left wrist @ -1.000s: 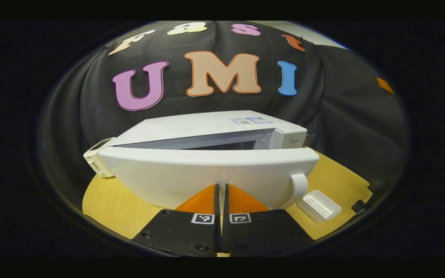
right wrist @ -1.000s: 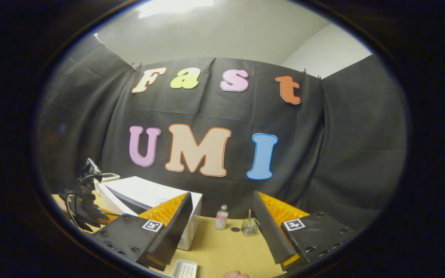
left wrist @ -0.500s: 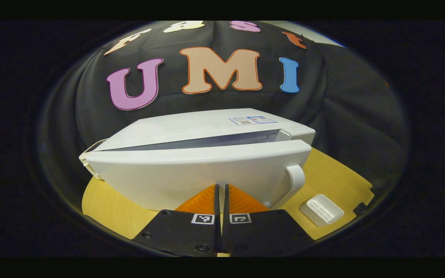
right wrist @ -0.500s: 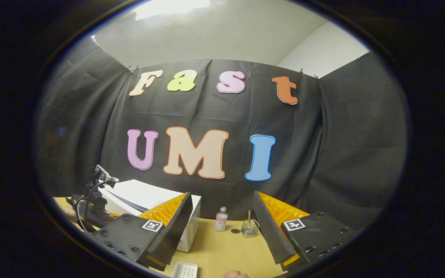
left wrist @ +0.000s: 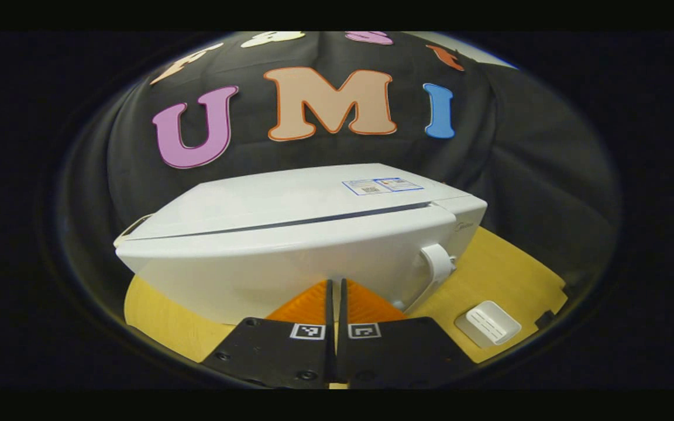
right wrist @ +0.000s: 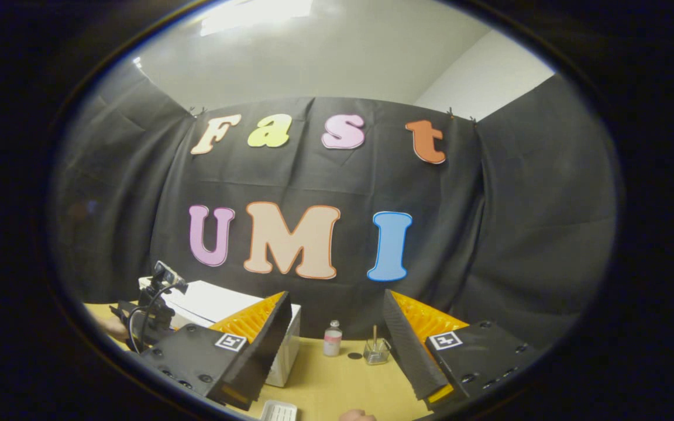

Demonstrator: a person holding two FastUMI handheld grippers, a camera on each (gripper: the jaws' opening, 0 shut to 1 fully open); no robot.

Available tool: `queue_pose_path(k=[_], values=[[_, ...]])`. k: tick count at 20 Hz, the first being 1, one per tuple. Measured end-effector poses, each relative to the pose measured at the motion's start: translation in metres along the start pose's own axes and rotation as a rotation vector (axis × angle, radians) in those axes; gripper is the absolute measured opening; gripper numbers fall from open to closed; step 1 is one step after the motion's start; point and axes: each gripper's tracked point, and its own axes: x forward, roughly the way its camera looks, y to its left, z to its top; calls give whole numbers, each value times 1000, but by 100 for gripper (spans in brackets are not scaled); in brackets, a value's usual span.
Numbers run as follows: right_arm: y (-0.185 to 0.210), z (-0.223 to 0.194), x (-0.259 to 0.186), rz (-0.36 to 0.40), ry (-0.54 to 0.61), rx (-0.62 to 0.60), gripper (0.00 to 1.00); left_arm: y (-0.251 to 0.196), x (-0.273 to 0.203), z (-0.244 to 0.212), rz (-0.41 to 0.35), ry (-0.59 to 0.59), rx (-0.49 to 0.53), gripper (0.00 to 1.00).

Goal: Open the microwave oven with the left hand, put the food in, and close the microwave oven.

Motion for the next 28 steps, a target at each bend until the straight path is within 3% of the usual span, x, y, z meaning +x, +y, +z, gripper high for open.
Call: queue_pose_path(k=[8, 20, 24, 28], values=[[4, -7, 4, 15, 16, 1, 95, 0, 4, 3, 7, -22, -105, 1], [18, -18, -5, 50, 57, -31, 95, -1, 6, 11, 46, -45, -82, 0], [19, -19, -8, 46, 67, -33, 95, 3, -26, 30, 51, -95, -94, 0], [27, -17, -5, 48, 68, -46, 95, 3, -90, 76, 54, -247, -44, 0]])
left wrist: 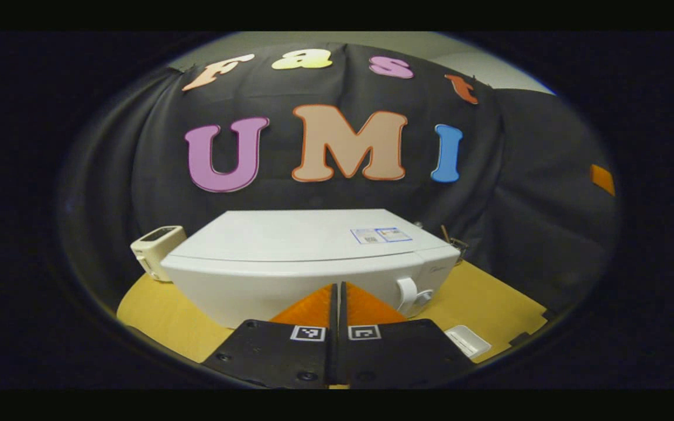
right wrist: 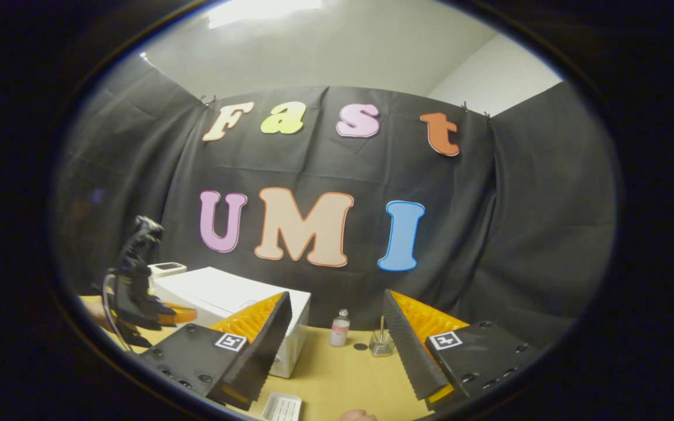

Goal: Open the microwave oven with the left hand, put the food in, and close the microwave oven.

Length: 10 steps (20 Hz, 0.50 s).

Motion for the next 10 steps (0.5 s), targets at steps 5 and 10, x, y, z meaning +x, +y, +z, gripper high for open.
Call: queue_pose_path(k=[5, 10], values=[[9, 3, 1, 15, 6, -13, 95, -8, -56, 65, -16, -108, 24, 0], [22, 7, 3, 33, 7, -30, 95, 1, -103, 108, 19, -179, 64, 0]])
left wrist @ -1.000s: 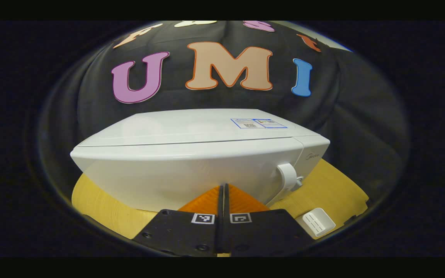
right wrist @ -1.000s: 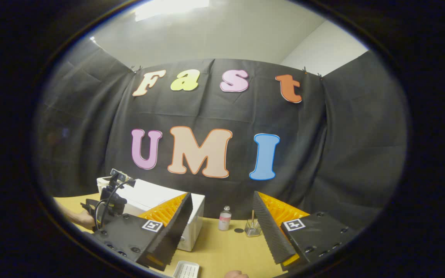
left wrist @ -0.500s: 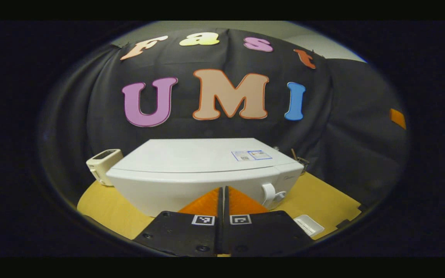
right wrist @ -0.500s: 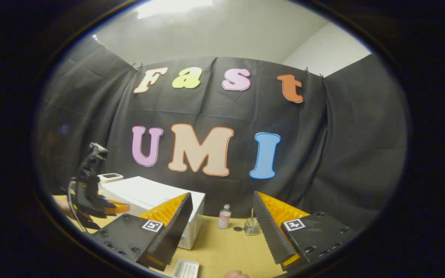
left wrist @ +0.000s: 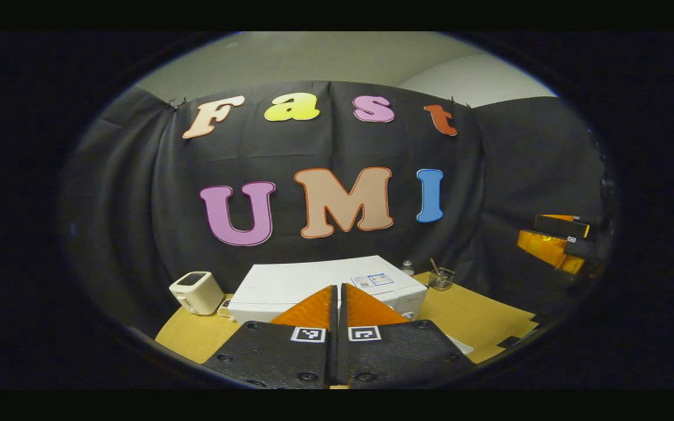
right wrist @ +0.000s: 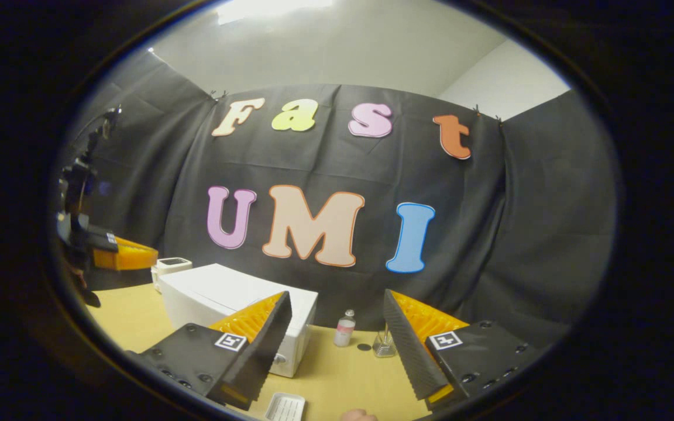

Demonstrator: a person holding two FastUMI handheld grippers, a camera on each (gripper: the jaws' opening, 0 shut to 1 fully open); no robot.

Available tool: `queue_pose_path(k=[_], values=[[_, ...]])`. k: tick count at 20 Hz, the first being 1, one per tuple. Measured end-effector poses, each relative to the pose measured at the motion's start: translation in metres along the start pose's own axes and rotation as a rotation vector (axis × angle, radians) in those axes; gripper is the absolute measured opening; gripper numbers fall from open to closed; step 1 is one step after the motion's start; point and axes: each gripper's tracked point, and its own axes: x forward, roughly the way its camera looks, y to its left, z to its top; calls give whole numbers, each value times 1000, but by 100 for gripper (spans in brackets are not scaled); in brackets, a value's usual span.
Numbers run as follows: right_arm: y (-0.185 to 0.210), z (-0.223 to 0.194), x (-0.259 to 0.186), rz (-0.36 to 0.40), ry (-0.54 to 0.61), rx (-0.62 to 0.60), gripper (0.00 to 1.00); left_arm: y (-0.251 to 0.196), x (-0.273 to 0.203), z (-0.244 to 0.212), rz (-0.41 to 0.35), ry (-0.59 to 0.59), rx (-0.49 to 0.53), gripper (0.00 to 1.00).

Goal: Open the microwave oven with the left hand, put the food in, and close the microwave oven.

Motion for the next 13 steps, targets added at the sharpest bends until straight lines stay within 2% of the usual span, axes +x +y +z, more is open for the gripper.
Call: queue_pose_path(k=[3, 5, 7, 13], values=[[7, 5, -4, 9, -9, 7, 95, 1, -16, 24, 6, -46, -9, 0], [11, 5, -5, 17, -12, 1, 95, 1, -25, 33, 13, -91, -10, 47], [15, 4, -5, 25, -1, 0, 95, 10, -35, 38, 59, -114, -25, 94], [21, 8, -16, 35, 4, 8, 95, 1, -50, 42, 46, -120, -15, 95]])
